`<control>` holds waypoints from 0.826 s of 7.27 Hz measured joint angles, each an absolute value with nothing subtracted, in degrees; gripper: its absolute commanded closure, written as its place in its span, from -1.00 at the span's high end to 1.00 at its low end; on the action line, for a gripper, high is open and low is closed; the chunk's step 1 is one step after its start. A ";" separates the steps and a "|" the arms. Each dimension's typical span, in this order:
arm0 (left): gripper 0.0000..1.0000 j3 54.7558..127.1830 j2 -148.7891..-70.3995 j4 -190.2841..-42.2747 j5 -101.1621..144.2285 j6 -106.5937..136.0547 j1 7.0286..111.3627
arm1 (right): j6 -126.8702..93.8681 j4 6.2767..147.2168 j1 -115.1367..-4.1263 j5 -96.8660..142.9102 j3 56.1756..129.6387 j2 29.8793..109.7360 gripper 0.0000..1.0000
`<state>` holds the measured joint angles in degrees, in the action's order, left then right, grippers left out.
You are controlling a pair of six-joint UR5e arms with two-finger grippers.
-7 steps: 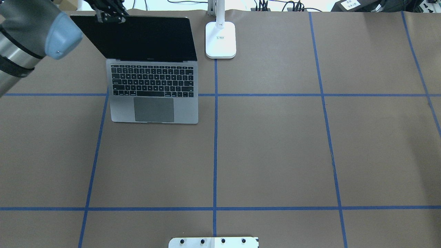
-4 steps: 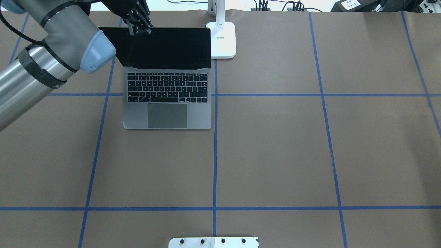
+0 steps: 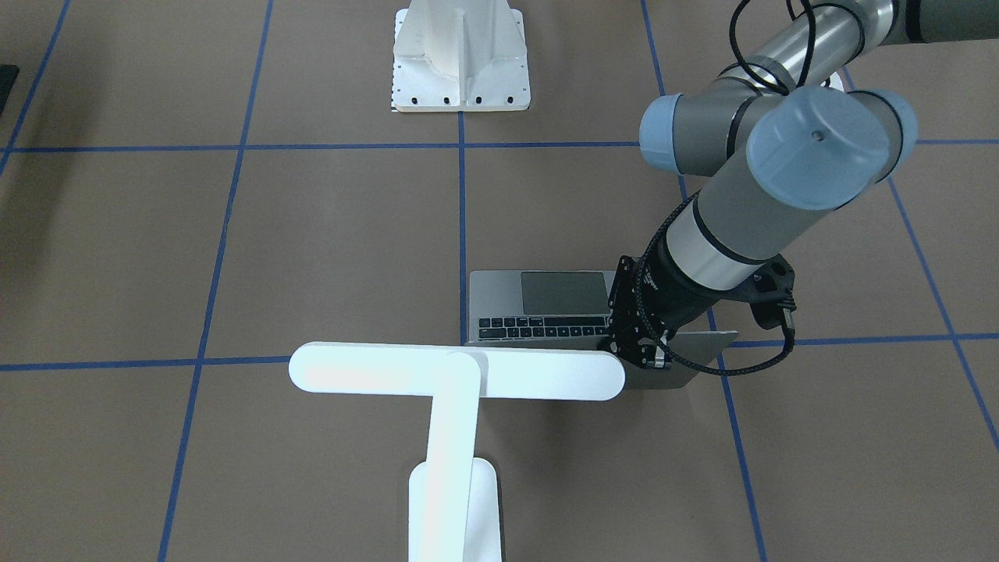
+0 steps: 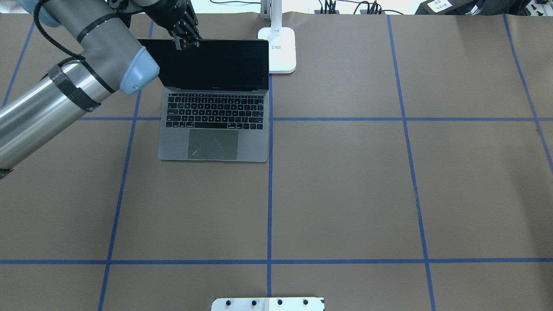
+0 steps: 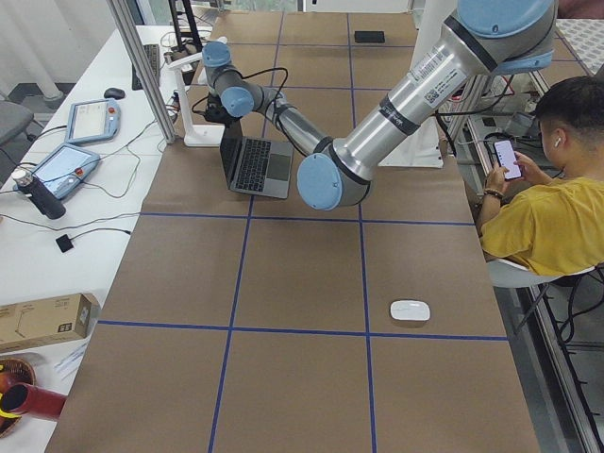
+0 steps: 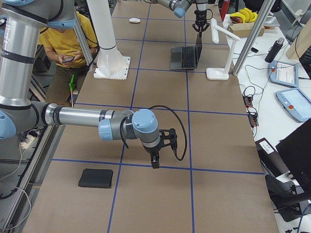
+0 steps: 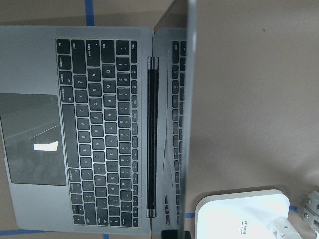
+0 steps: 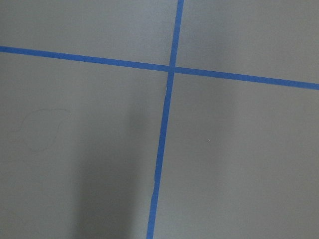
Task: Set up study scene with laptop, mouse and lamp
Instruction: 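Lower the laptop beside the white lamp base with the left gripper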
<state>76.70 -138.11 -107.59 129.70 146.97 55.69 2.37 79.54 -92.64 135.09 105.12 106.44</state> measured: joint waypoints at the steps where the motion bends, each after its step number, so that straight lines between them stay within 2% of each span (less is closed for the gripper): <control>1: -0.91 76.46 -138.10 -107.86 129.09 147.01 55.24 | 2.37 79.54 -92.64 135.09 105.12 106.44 1.00; 4: -0.35 76.48 -138.05 -108.12 127.78 146.96 54.38 | 2.37 79.54 -92.64 135.09 105.12 106.44 1.00; 5: 0.99 76.52 -137.99 -108.16 127.75 146.88 54.35 | 2.37 79.54 -92.64 135.09 105.12 106.44 1.00; 6: 1.00 76.60 -137.94 -108.18 127.77 146.70 54.32 | 2.37 79.54 -92.64 135.09 105.12 106.44 1.00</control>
